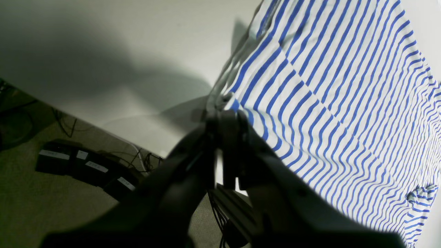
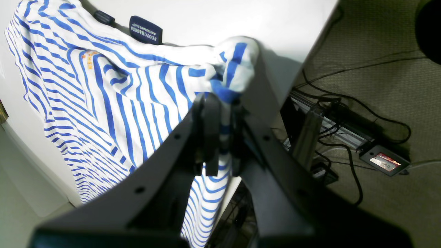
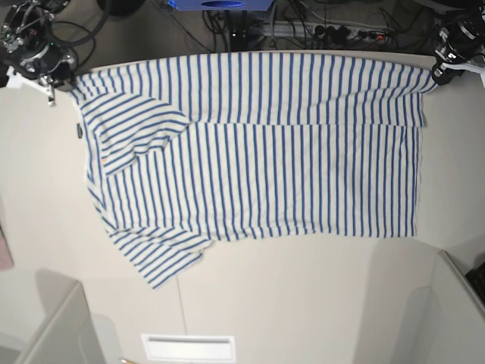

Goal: Fold the T-shirt properly
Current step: 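Release and move the right gripper to the sleeve near the hem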

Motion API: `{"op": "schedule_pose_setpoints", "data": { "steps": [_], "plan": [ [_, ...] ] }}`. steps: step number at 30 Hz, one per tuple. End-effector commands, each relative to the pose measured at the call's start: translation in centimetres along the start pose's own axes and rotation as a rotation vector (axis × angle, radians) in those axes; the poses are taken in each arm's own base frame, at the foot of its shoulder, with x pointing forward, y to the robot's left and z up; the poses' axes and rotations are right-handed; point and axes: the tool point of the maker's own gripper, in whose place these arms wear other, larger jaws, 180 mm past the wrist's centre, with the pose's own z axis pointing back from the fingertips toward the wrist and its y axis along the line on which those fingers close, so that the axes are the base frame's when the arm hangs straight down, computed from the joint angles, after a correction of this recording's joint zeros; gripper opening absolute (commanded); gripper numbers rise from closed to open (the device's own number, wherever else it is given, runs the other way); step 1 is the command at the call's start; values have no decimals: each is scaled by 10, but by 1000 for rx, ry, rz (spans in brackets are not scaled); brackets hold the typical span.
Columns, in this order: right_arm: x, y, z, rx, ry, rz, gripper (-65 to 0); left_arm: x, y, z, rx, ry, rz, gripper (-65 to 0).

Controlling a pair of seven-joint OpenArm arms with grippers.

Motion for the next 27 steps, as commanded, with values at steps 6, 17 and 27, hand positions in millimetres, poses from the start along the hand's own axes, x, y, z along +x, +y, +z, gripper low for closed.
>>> {"op": "schedule_pose_setpoints", "data": {
  "steps": [6,17,27],
  "plan": [
    [0,6,6,16,43,12,-483,7,3,7,10,-19,-20,-286],
    [53,7,27,34,-103,-15,-338,62,19,35,56,-197,-7,-125],
    [57,148,-7,198,-135,367,-338,108,-47,-4,88,-321,-292,-239]
  ]
}}
